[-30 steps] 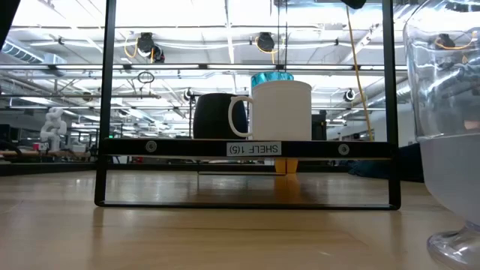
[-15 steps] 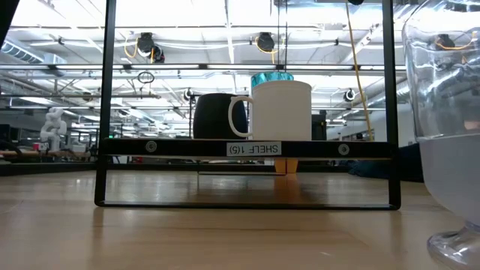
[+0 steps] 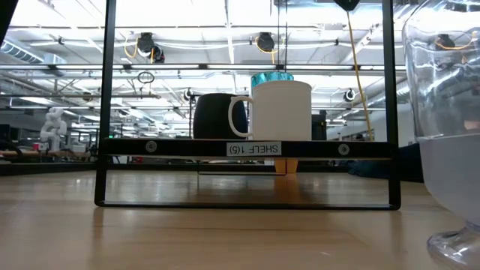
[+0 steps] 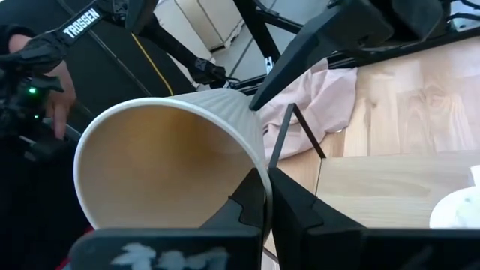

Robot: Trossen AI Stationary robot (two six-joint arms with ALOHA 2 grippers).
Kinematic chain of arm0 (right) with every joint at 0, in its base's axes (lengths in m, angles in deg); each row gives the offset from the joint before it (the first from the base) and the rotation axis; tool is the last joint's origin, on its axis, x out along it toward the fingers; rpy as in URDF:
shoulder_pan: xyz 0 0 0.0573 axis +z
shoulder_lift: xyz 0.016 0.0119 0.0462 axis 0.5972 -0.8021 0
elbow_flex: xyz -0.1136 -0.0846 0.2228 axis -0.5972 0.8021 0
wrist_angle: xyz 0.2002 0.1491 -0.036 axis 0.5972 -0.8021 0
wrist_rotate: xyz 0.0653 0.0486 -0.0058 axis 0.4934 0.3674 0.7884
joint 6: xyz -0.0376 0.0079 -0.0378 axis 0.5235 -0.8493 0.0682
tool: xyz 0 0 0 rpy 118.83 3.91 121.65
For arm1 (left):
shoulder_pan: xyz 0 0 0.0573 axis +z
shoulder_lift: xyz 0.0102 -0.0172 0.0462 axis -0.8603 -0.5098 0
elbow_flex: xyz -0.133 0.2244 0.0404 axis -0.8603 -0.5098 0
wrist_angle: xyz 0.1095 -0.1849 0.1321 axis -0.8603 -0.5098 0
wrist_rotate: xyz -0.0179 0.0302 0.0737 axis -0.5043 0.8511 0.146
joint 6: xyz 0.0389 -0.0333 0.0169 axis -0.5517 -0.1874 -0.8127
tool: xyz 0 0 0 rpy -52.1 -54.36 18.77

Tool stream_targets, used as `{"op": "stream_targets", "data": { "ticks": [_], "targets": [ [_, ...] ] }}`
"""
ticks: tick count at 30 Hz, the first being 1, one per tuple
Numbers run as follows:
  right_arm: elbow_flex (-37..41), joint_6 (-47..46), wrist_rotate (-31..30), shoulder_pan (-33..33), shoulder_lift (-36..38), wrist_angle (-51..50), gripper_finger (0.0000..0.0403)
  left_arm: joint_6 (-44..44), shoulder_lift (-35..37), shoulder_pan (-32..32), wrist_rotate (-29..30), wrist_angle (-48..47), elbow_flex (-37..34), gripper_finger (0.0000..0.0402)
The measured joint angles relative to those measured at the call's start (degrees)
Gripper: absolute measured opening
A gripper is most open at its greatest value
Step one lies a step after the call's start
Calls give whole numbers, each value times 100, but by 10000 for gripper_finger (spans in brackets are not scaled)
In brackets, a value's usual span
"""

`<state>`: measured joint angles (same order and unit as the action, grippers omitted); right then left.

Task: Stack small to large cups/mugs on shelf
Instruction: Put the white cup on the shelf

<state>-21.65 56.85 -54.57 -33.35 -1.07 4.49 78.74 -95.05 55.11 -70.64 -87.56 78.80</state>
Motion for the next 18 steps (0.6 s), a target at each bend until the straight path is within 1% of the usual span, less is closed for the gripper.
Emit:
{"op": "stream_targets", "data": {
  "ticks": [4, 7, 10, 12, 18],
  "targets": [
    [2, -58, 242, -207, 4, 102, 0, 14, 0, 2, 20, 20, 0, 381],
    [9, -303, 443, -325, 4, 457, 0, -24, 20, -32, 107, -12, 0, 381],
    [-2, -579, 395, -353, 20, 923, 0, -167, 6, -78, 330, -34, -1, 381],
    [-2, -695, 398, -354, 17, 1007, 0, -178, 0, -94, 433, -26, -2, 381],
    [0, -820, 405, -350, -59, 1047, 0, -168, 4, -89, 494, 3, -2, 381]
  ]
}}
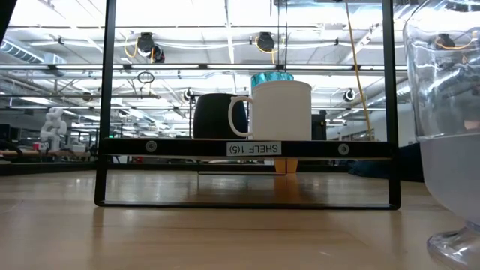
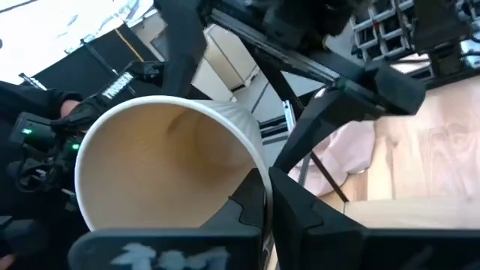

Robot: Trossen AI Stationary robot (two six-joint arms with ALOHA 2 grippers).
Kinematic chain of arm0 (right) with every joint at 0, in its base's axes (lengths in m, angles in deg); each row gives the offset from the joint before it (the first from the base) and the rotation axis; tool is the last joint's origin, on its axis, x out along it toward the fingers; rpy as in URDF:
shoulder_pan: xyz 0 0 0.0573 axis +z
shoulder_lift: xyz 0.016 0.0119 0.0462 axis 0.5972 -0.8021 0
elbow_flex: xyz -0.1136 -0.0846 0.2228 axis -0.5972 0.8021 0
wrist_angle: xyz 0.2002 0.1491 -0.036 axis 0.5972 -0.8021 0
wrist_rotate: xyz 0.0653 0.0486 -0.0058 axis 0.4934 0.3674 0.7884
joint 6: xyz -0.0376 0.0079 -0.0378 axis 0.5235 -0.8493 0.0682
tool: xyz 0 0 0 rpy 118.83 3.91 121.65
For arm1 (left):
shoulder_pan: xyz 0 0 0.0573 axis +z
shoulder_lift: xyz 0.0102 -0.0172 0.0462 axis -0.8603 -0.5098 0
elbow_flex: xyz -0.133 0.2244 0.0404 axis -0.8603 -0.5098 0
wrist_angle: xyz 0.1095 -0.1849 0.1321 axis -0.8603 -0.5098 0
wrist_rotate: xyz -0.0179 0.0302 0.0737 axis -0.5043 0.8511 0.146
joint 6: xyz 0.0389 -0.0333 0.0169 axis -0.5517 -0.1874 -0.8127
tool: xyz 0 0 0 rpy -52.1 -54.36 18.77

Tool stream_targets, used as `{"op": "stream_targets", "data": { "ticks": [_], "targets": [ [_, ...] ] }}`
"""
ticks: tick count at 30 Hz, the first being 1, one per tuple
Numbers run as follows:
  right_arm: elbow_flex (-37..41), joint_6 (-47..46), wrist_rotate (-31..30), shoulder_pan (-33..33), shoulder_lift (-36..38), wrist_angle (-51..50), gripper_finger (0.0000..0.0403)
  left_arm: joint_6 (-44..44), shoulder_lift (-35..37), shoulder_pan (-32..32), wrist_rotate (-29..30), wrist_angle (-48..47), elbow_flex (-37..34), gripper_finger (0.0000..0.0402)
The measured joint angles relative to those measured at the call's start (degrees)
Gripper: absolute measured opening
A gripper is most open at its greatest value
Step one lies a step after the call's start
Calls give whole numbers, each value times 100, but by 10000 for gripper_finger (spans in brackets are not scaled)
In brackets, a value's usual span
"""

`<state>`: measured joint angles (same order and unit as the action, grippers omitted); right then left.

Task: Stack small to large cups/mugs on shelf
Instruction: Put the white cup on the shelf

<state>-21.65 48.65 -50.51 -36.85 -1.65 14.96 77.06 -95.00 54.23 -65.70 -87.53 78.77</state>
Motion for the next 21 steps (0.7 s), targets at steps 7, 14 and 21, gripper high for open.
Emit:
{"op": "stream_targets", "data": {
  "ticks": [7, 14, 21],
  "targets": [
    [0, 6, 25, 1, -205, 84, 0, 63, 0, -37, -55, -46, 0, 381],
    [0, -146, 184, -93, -385, 344, 0, 117, 0, -74, -166, -57, 0, 358],
    [0, -271, 304, -384, -396, 404, 0, 284, 0, -66, -164, -63, 0, 298]
  ]
}}
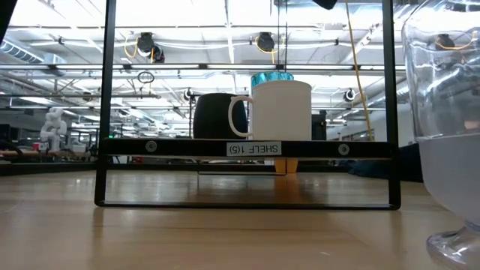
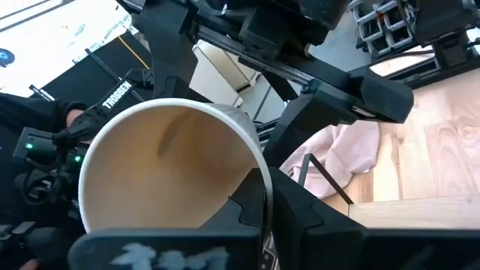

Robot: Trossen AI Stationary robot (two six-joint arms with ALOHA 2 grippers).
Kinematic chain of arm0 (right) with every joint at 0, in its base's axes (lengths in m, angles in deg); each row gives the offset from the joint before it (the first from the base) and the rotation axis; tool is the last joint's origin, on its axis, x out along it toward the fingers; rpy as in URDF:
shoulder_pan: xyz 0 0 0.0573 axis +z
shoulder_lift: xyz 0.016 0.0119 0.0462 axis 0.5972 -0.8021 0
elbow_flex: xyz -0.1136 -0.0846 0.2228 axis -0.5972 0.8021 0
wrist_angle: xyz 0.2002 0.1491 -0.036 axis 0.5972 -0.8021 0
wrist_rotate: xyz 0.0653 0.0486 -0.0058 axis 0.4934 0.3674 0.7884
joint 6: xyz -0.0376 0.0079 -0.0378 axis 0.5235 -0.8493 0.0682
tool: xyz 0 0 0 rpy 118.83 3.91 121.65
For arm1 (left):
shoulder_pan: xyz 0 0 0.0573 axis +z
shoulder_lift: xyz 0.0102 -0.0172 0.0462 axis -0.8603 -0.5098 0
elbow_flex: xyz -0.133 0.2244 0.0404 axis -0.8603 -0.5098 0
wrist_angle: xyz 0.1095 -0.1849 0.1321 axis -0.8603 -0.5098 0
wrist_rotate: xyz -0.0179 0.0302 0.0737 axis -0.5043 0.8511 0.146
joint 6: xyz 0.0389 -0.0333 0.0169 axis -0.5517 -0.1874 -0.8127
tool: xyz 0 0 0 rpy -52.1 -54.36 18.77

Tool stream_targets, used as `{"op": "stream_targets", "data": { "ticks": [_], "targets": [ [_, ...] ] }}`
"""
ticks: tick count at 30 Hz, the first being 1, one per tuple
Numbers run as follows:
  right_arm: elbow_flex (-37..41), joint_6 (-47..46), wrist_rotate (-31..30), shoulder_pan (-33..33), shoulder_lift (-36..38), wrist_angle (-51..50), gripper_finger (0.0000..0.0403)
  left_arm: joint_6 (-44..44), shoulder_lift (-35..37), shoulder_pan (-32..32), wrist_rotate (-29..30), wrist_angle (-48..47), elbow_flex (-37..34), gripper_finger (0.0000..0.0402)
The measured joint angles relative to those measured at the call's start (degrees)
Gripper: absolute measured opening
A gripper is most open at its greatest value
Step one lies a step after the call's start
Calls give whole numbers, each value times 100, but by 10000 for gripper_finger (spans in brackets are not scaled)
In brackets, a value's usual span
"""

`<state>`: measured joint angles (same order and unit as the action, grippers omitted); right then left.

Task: Stack small to large cups/mugs on shelf
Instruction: Put the white cup on the shelf

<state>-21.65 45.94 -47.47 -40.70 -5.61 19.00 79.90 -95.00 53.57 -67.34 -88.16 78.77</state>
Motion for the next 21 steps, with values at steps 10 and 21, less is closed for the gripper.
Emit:
{"op": "stream_targets", "data": {
  "ticks": [10, 21],
  "targets": [
    [-4, -110, -250, -170, -39, 345, 0, 208, -2, -23, -87, 63, 0, 349],
    [0, -386, 213, -366, -78, 506, 0, 583, -2, -40, -225, 69, -2, 341]
  ]
}}
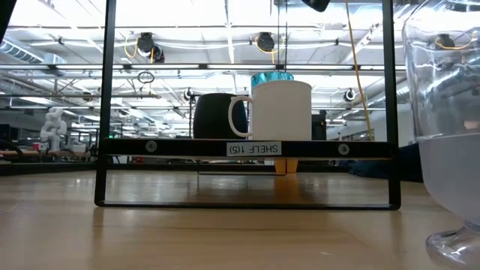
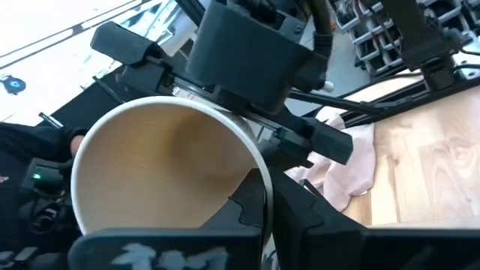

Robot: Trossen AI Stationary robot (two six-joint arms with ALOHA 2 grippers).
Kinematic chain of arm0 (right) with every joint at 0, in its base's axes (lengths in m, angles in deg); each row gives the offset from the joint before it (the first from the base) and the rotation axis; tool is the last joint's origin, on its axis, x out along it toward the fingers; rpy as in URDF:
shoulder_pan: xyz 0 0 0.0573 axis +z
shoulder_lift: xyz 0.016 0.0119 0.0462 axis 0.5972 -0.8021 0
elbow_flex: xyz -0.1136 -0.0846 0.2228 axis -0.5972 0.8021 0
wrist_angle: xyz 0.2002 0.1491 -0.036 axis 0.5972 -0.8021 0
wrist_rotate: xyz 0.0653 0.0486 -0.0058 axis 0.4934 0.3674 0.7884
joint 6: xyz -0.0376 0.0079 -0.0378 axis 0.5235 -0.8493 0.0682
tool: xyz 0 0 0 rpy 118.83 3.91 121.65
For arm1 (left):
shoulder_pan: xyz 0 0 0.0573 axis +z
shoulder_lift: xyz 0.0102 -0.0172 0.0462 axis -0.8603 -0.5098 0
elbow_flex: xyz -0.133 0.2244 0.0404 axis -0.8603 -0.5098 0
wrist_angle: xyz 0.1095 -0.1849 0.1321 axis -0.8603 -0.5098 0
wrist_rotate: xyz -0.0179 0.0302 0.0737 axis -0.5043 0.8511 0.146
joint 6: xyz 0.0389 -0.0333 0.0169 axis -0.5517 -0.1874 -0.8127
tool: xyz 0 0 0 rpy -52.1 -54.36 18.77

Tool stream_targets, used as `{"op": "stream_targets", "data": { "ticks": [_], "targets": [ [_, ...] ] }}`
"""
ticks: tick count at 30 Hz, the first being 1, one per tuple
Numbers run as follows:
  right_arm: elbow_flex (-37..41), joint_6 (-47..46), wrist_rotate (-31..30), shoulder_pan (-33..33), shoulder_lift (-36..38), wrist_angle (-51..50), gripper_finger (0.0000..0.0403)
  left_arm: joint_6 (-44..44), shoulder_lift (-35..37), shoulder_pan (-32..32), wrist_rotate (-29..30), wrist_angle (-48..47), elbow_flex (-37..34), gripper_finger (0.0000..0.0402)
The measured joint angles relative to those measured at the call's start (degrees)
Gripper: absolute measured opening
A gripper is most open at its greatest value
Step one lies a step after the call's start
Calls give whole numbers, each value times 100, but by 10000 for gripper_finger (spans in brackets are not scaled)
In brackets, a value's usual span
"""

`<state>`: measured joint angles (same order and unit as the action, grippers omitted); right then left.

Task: Stack small to large cups/mugs on shelf
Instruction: Put the white cup on the shelf

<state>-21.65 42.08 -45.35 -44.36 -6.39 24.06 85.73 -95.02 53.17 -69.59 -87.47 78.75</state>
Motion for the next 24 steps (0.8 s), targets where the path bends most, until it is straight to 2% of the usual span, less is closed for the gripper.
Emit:
{"op": "stream_targets", "data": {
  "ticks": [5, 10, 18, 24],
  "targets": [
    [0, 6, 89, -173, 1, 10, 0, 158, 0, -26, 46, 19, 0, 321],
    [0, 18, -71, -205, -57, 200, 0, 235, 2, -24, 44, 24, 0, 309],
    [0, -219, -60, -195, -302, 683, 0, 278, 17, -33, 48, 67, 0, 317],
    [0, -367, 263, -208, -325, 721, 0, 284, 13, -33, 62, 108, 0, 319]
  ]
}}
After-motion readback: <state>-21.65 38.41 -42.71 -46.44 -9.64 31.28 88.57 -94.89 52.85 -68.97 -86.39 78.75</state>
